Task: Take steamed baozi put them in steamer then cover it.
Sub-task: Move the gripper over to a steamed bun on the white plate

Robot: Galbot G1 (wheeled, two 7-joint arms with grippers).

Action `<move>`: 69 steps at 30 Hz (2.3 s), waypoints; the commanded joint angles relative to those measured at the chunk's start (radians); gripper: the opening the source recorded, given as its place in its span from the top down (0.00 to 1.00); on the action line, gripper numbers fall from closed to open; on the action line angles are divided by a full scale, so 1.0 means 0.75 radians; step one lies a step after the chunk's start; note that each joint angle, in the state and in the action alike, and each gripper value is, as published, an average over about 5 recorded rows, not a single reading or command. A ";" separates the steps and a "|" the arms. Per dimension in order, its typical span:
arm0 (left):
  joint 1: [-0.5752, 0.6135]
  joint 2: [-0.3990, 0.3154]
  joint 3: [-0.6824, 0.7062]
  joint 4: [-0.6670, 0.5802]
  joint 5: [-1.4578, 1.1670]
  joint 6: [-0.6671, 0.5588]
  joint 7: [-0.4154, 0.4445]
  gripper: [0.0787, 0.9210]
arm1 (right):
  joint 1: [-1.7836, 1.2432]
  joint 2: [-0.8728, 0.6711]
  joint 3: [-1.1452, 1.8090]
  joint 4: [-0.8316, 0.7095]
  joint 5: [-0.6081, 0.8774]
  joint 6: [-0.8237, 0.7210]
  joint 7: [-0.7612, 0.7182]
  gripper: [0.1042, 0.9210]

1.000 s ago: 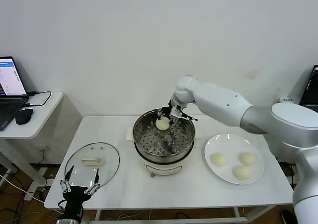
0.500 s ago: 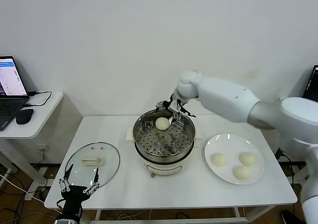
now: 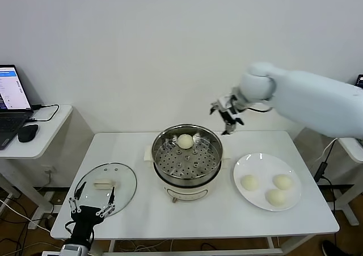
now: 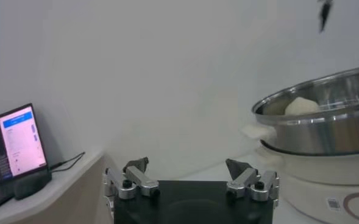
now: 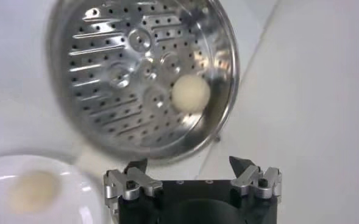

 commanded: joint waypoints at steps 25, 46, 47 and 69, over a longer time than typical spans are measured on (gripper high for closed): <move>-0.018 -0.007 -0.023 0.012 0.008 0.022 0.020 0.12 | -0.974 -0.351 0.591 -0.106 -0.444 0.036 -0.148 0.12; -0.011 -0.016 -0.047 0.027 0.014 0.018 0.023 0.12 | -1.061 -0.033 0.682 -0.335 -0.511 0.062 -0.081 0.12; -0.012 -0.016 -0.048 0.030 0.014 0.018 0.023 0.12 | -1.062 -0.033 0.682 -0.336 -0.513 0.059 -0.082 0.12; -0.021 -0.030 -0.038 0.039 0.017 0.012 0.020 0.12 | -1.035 -0.057 0.703 -0.312 -0.520 0.046 -0.074 0.32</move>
